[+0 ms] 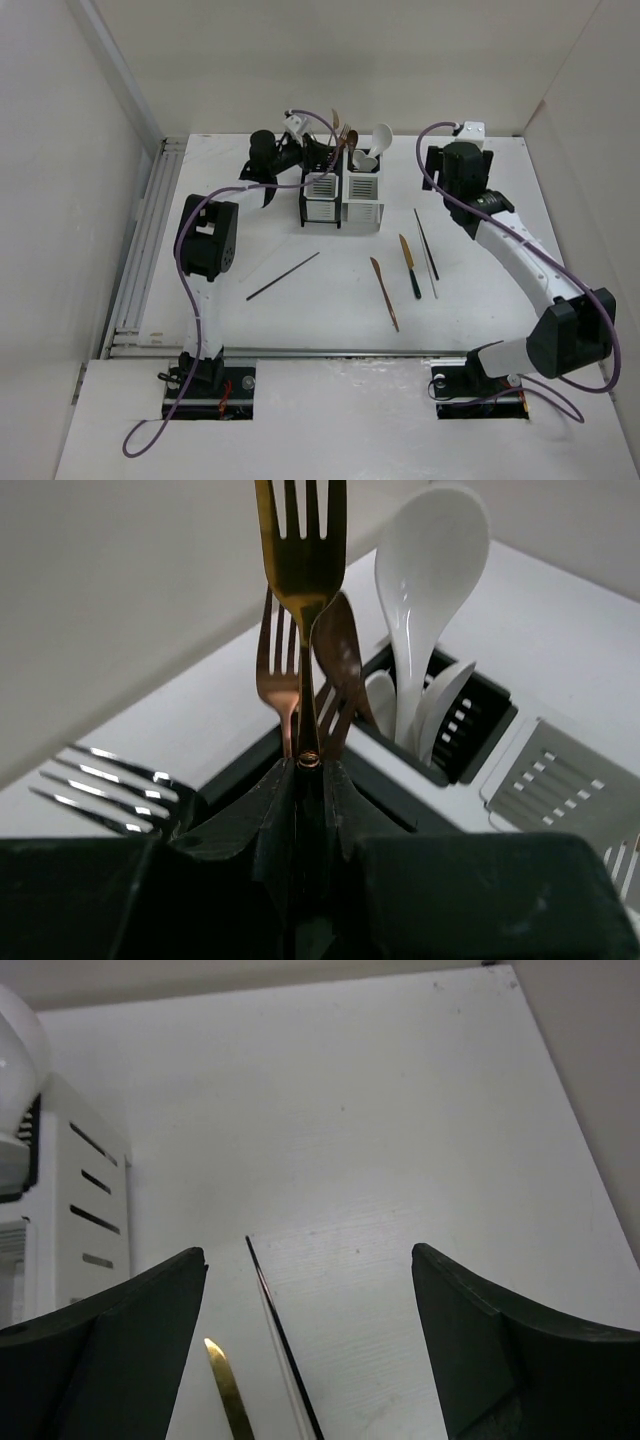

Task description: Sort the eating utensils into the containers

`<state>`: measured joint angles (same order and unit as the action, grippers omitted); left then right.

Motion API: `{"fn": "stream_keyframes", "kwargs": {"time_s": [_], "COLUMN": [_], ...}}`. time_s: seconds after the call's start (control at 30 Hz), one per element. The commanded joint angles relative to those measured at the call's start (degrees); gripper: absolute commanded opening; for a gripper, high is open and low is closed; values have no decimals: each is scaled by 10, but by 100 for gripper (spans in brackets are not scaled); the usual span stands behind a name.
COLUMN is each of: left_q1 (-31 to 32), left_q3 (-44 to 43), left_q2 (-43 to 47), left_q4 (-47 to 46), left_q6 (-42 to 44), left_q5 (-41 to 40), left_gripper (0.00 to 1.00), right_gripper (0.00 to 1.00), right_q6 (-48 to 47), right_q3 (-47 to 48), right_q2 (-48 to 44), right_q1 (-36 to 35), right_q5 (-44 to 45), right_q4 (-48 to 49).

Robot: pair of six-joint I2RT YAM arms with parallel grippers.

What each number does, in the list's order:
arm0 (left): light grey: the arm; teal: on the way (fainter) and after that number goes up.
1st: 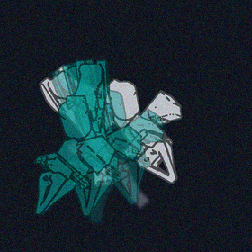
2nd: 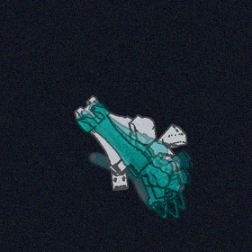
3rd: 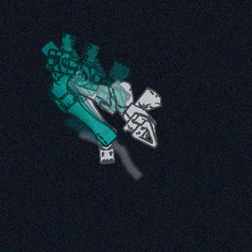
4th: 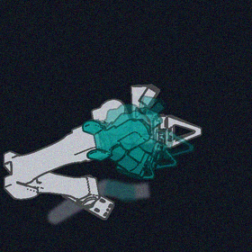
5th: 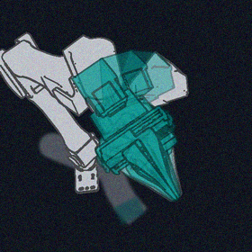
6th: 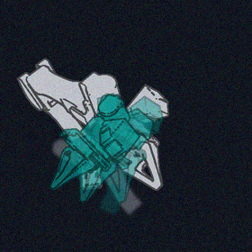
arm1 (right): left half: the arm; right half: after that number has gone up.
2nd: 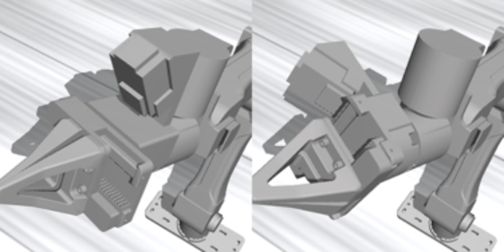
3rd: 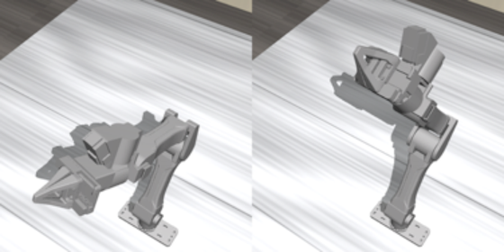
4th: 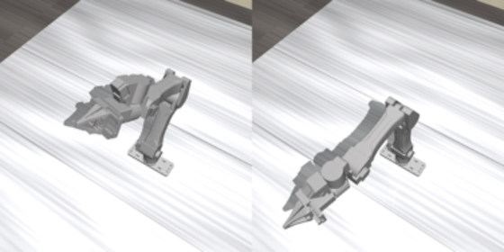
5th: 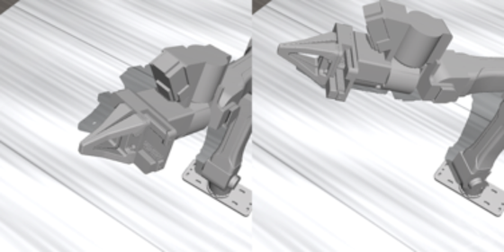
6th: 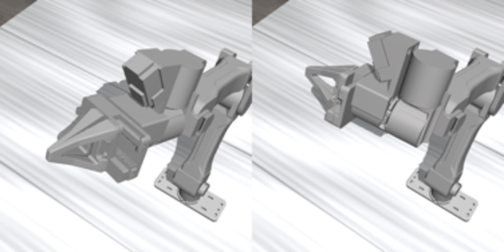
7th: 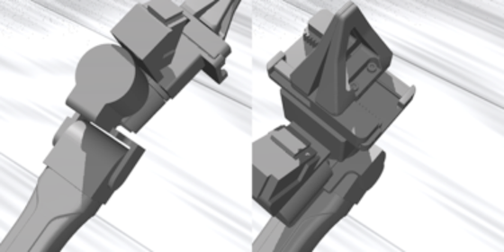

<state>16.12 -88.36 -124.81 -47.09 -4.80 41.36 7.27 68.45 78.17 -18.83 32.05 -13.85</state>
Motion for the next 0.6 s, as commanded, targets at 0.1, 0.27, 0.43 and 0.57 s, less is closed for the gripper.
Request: {"fn": "stream_keyframes", "kwargs": {"time_s": [0.1,0.27,0.43,0.57], "left_q1": [0,0,0,-6], "left_q3": [34,45,40,40], "left_q2": [33,53,86,118], "left_q4": [-20,-1,45,85], "left_q6": [33,27,27,32], "left_q5": [-9,-35,-40,-35], "left_gripper": [14,35,53,54], "right_gripper": [91,91,69,48], "right_q6": [-2,-2,3,3], "right_q3": [26,31,37,29], "right_q2": [57,112,183,201], "right_q1": [37,61,86,92], "right_q5": [-86,-151,-226,-242], "right_q4": [-110,-161,-187,-193]}}
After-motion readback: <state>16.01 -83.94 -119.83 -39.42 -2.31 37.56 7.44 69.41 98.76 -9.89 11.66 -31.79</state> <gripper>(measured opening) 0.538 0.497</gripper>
